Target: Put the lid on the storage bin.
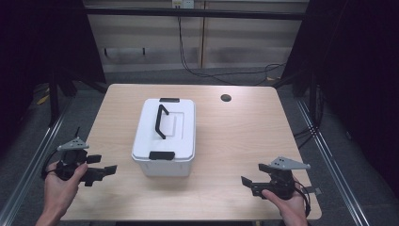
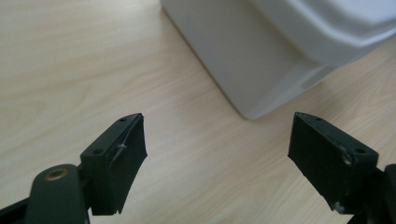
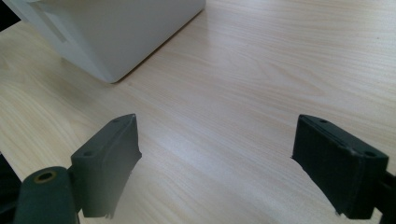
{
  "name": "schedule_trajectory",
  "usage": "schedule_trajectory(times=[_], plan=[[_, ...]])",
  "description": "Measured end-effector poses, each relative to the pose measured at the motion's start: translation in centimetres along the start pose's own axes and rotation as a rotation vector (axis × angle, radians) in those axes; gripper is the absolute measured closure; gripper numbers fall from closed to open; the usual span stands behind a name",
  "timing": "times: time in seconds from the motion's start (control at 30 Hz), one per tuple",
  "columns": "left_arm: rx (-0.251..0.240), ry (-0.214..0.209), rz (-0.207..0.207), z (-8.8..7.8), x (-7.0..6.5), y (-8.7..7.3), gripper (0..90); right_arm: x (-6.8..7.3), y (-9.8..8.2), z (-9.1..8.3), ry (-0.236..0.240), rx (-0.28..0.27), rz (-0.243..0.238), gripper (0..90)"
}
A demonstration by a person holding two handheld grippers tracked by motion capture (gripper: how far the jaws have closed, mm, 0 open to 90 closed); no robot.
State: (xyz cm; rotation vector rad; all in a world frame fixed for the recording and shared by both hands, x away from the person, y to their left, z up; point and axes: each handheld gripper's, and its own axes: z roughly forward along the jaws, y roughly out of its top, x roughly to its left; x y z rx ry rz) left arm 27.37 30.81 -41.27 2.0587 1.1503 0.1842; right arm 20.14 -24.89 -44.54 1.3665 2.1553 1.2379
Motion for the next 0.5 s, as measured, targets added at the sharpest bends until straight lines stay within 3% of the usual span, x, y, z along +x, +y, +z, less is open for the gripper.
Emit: schedule_trajectory(times=[0.07,0.1,0.17,0.37,0.5], plan=[[0.002,-0.004,0.001,0.3,0.3,-0.4,18.7,0.0,0.0,0.0,-0.001,-0.001,-0.002,14.0],[0.017,0.022,0.003,0.6,0.5,-0.6,18.7,0.0,0.0,0.0,-0.001,0.0,-0.002,14.0],[0.019,0.036,0.002,1.2,0.7,-1.0,18.0,0.0,0.0,0.0,0.0,0.0,-0.003,14.0],[0.008,0.003,-0.041,1.8,1.2,-2.2,18.0,0.1,0.0,0.2,-0.006,-0.005,-0.018,14.2],[0.011,0.012,-0.019,1.9,0.7,-2.8,18.0,0.2,-0.2,0.8,-0.029,0.019,-0.026,18.8]])
